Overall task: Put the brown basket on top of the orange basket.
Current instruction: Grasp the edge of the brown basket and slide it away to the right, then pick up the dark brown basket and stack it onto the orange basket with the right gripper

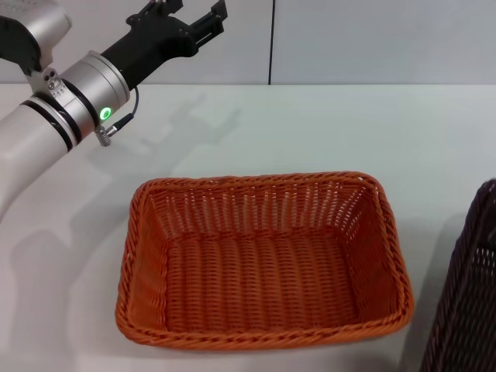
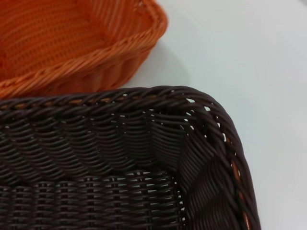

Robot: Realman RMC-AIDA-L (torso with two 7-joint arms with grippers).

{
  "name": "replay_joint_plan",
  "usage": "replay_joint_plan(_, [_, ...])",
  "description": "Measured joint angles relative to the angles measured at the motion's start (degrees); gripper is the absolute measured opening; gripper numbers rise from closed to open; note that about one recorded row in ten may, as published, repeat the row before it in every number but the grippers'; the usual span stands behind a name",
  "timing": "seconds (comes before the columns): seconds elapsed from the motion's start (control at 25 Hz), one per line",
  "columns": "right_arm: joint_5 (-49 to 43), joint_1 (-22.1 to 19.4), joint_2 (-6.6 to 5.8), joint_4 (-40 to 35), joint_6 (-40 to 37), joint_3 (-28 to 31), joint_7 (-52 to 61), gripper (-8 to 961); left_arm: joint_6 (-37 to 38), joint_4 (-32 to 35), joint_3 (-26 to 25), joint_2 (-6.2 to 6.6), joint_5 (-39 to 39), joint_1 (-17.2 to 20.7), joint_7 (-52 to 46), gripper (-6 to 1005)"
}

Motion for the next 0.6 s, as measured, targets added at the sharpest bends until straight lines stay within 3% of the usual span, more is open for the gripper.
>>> replay_joint_plan(0.36, [5.0, -3.0, 0.20, -6.2, -3.9, 2.1, -0.1, 156, -0.9, 0.2, -0.2, 0.12, 0.0, 0.1, 1.3, 843])
replay_joint_plan(0.6, [12.8, -4.8, -0.72, -8.4, -9.9, 5.5, -1.2, 154, -2.0, 0.2, -0.2, 0.15, 0.0, 0.1, 2.1, 843])
